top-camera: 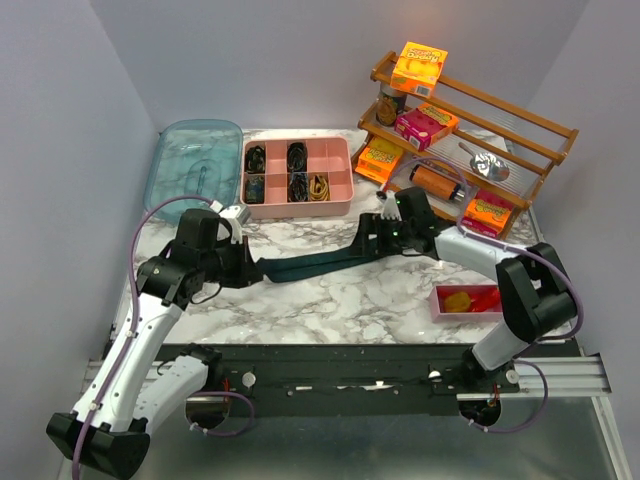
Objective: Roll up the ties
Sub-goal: Place the tie at the center of the board, then flatten out the tie at the center of the board.
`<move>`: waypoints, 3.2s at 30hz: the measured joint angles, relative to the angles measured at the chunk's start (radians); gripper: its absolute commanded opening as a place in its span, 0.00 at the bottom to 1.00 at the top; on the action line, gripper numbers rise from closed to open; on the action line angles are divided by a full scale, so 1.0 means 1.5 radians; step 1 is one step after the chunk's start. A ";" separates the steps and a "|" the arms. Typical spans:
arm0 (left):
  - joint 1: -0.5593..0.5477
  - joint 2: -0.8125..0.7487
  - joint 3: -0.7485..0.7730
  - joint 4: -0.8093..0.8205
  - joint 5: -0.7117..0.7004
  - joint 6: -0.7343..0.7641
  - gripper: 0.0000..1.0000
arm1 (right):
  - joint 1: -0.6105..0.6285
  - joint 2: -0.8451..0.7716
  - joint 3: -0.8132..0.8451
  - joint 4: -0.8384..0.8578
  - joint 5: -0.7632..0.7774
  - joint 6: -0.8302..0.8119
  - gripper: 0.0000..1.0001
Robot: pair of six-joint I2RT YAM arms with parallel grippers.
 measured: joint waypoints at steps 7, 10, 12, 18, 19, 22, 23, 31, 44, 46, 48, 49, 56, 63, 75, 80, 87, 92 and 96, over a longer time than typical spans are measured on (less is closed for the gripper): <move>0.000 -0.009 0.000 -0.094 -0.049 -0.019 0.08 | 0.056 0.055 0.077 -0.049 0.023 -0.035 1.00; 0.000 -0.008 0.000 -0.129 -0.063 -0.031 0.11 | 0.080 0.077 0.111 -0.069 0.031 -0.051 1.00; 0.000 -0.005 0.000 -0.154 -0.073 -0.039 0.13 | 0.095 0.091 0.134 -0.083 0.033 -0.062 1.00; 0.000 0.051 0.032 -0.231 -0.148 -0.078 0.32 | 0.128 0.126 0.190 -0.117 0.037 -0.087 1.00; 0.000 0.067 0.042 -0.239 -0.170 -0.085 0.40 | 0.133 0.132 0.201 -0.125 0.037 -0.091 1.00; 0.000 0.106 0.062 -0.246 -0.226 -0.105 0.70 | 0.144 0.148 0.226 -0.137 0.037 -0.102 1.00; 0.000 0.119 0.066 -0.247 -0.250 -0.116 0.77 | 0.146 0.150 0.234 -0.140 0.037 -0.106 1.00; 0.012 0.174 0.081 -0.261 -0.376 -0.172 0.89 | 0.166 0.180 0.283 -0.169 0.046 -0.140 1.00; 0.014 0.204 0.026 -0.101 -0.247 -0.168 0.62 | 0.289 0.275 0.393 -0.194 0.165 -0.247 1.00; 0.012 0.217 -0.012 -0.047 -0.210 -0.177 0.61 | 0.297 0.288 0.395 -0.201 0.187 -0.254 1.00; 0.008 0.229 -0.051 0.014 -0.177 -0.188 0.57 | 0.297 0.295 0.394 -0.209 0.216 -0.257 1.00; 0.005 0.237 -0.066 0.035 -0.164 -0.193 0.56 | 0.295 0.297 0.394 -0.213 0.232 -0.259 1.00; -0.024 0.301 -0.156 0.179 -0.117 -0.223 0.49 | 0.268 0.297 0.393 -0.218 0.283 -0.252 1.00; -0.039 0.341 -0.195 0.239 -0.091 -0.242 0.49 | 0.183 0.297 0.389 -0.218 0.269 -0.222 1.00; -0.039 0.399 -0.148 0.212 -0.096 -0.235 0.51 | 0.134 0.261 0.328 -0.224 0.249 -0.203 1.00; -0.026 0.408 -0.137 0.202 -0.105 -0.227 0.51 | 0.134 0.223 0.280 -0.233 0.230 -0.193 1.00; 0.002 0.439 -0.093 0.171 -0.184 -0.195 0.53 | 0.134 0.196 0.250 -0.254 0.211 -0.168 1.00; 0.003 0.466 -0.066 0.155 -0.223 -0.169 0.54 | 0.134 0.195 0.253 -0.266 0.208 -0.148 1.00; 0.003 0.495 -0.038 0.138 -0.244 -0.150 0.55 | 0.134 0.194 0.259 -0.288 0.211 -0.128 1.00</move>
